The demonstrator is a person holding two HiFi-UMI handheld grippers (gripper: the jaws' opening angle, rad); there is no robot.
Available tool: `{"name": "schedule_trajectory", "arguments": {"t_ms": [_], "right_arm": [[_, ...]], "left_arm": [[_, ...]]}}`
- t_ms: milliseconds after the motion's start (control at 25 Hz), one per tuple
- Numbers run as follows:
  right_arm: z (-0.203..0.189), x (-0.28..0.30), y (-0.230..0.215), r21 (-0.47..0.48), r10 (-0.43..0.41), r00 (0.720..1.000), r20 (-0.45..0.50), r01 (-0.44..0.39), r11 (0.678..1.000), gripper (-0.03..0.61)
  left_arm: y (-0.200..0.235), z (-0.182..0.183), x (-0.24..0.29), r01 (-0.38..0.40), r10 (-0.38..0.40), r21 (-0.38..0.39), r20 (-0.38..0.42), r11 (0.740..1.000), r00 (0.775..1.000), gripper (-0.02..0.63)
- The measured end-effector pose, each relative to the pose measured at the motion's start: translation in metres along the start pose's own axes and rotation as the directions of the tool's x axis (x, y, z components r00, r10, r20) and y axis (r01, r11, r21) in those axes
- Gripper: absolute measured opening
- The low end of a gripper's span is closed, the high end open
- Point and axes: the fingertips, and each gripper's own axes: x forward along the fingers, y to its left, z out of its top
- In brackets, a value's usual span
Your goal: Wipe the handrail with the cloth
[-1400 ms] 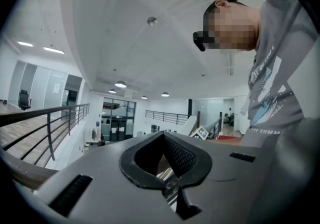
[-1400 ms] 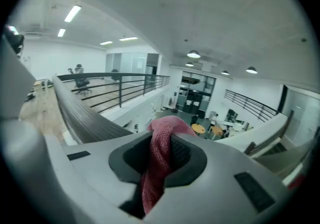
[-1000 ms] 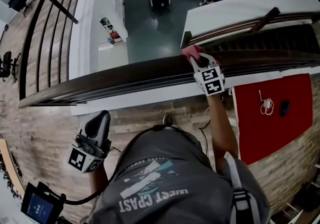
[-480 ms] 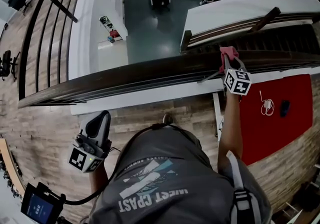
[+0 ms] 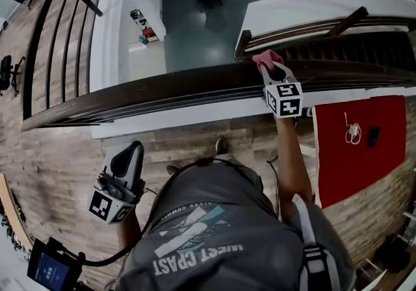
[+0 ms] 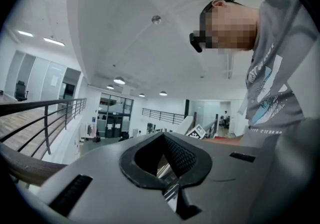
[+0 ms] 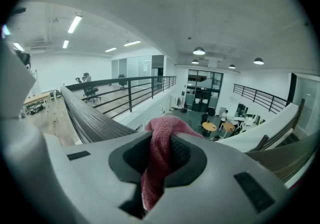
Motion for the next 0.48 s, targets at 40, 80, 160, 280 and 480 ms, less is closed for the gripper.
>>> {"name": "schedule_trajectory", "arguments": {"t_ms": [40, 80, 160, 280, 480], "right_arm": [[0.003, 0.004, 0.019, -0.003, 0.013, 1.0, -0.001, -0.013, 1.0, 0.041], [0.003, 0.009, 0.036, -0.006, 0.025, 1.0, -0.003, -0.025, 1.0, 0.041], [-0.001, 0.017, 0.065, -0.005, 0.04, 0.999, -0.007, -0.04, 0.999, 0.041], [-0.017, 0.026, 0.101, 0.003, 0.031, 0.999, -0.016, -0.031, 1.0, 0.041], [0.02, 0.048, 0.199, 0.016, -0.006, 1.0, -0.021, 0.006, 1.0, 0.041]], "left_arm": [[0.008, -0.002, -0.015, -0.006, 0.006, -0.002, 0.005, 1.0, 1.0, -0.001], [0.015, -0.008, -0.031, -0.014, 0.014, 0.0, 0.006, 1.0, 1.0, 0.0], [0.027, -0.023, -0.062, -0.028, 0.028, 0.016, 0.002, 0.999, 1.0, 0.0], [0.041, -0.042, -0.112, -0.051, 0.05, 0.019, 0.02, 0.999, 0.999, -0.001], [0.113, -0.018, -0.232, -0.083, 0.082, 0.013, 0.064, 0.996, 0.995, -0.001]]}}
